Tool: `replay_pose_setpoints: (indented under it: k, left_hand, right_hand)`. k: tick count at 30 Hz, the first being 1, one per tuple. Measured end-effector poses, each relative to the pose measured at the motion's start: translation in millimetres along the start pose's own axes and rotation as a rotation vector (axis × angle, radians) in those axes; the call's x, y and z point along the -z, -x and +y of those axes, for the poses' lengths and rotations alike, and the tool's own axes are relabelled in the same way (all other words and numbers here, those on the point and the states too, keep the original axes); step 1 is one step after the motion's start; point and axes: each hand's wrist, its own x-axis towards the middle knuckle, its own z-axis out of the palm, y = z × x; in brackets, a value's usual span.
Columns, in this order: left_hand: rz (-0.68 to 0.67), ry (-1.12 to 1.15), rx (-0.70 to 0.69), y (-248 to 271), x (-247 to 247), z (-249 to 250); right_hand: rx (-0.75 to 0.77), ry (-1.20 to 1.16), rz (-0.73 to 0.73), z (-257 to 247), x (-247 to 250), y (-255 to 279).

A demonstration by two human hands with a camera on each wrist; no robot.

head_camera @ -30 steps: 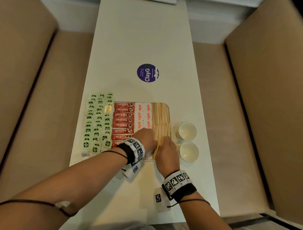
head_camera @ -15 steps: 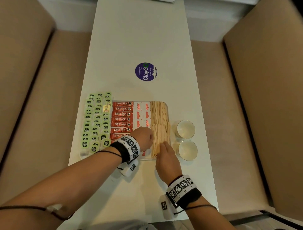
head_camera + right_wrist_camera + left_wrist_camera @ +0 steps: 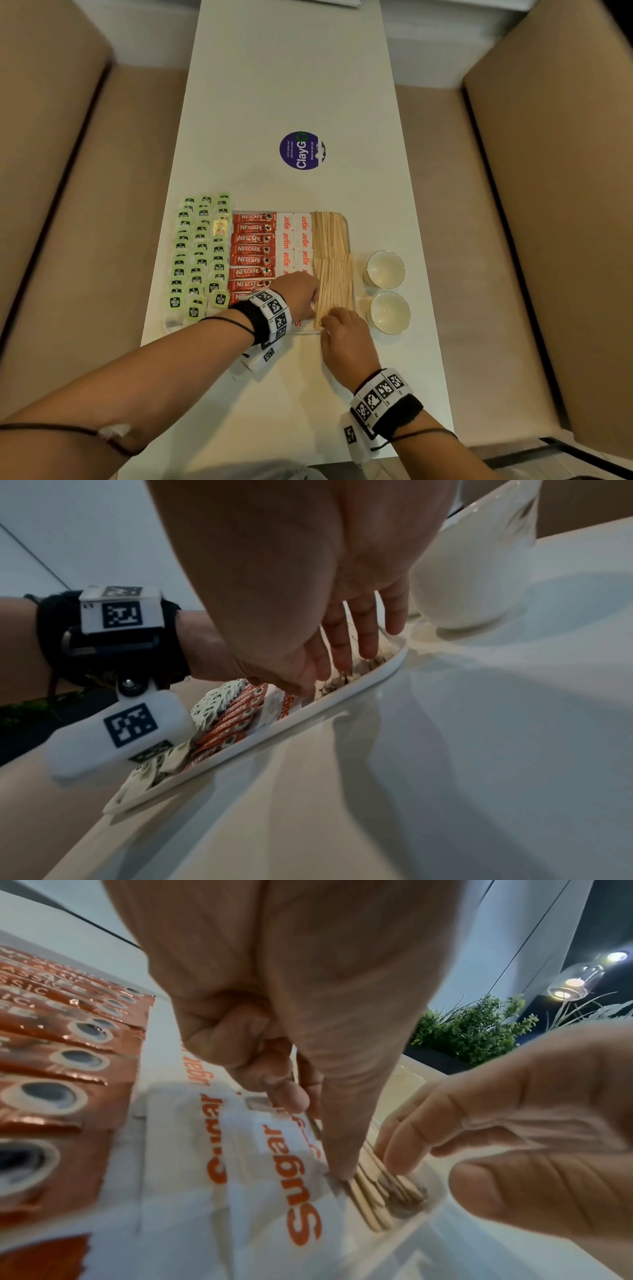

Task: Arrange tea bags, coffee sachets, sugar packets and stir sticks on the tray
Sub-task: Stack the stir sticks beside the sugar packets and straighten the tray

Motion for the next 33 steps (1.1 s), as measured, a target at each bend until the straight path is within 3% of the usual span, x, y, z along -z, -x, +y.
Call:
replay_pose_setpoints:
  k: [9,13,16,25,33]
  left_hand:
    - [0.035,0.063,-0.022,-4.1,1.1,2.2]
    - [0.186,0.137,0.008,-7.9,16.0,-3.6]
    - [0.281,0.190,0.048,-17.4,24.8,-8.0]
    - [0.250,0.125,0.060,-38.0,23.6,-11.0]
    - [0.225,0.090,0.034,-40.9,21.3,-14.1]
  right_hand:
    - [0.054,-0.022,-0.042,3.2,20.6,-19.9]
    - [0.063,-0.096,0.003,6.2,31.9,-50.1]
    - [-0.025,-0.078,0.000,4.4,28.7,-77.6]
    - [-0.291,0.074,-0.124,-5.3,30.8,-123.1]
    - [-0.288,0.084,-0.125,-5.3,29.0,-115.0]
